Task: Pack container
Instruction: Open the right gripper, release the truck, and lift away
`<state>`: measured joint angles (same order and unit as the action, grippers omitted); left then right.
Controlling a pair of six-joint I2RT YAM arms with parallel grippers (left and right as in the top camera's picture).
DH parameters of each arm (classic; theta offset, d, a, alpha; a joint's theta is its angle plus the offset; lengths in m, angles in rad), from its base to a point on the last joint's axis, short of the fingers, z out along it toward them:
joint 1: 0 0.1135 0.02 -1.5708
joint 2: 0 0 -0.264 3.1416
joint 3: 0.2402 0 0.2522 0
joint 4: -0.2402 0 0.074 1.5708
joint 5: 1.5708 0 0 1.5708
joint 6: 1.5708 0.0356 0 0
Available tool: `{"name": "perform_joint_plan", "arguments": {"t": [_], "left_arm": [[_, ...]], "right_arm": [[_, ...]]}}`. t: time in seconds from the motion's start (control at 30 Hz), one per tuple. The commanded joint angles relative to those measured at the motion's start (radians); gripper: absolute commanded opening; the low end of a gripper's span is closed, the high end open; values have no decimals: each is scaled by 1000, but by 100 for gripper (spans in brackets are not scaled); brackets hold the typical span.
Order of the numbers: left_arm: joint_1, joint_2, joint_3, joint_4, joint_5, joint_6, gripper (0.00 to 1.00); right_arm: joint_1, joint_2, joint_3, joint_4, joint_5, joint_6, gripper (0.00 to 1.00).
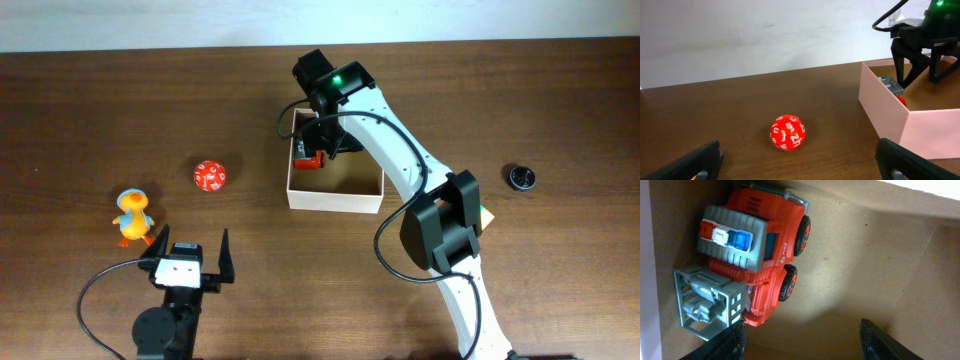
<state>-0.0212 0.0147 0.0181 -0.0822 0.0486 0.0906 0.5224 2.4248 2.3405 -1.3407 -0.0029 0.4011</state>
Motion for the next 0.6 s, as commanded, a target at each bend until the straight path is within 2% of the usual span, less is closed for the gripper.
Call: {"name": "perform_joint_plan", "arguments": {"t": [0.0, 0.27, 0.57], "left_arm": [[-2, -8, -6, 0, 0, 20, 99], [-2, -8, -6, 0, 0, 20, 99], [-2, -8, -6, 0, 0, 20, 99]], "right_arm": [[0, 12, 5, 7, -1, 18, 67], [0, 12, 5, -10, 118, 18, 68], [-3, 11, 8, -6, 158, 10, 68]]}}
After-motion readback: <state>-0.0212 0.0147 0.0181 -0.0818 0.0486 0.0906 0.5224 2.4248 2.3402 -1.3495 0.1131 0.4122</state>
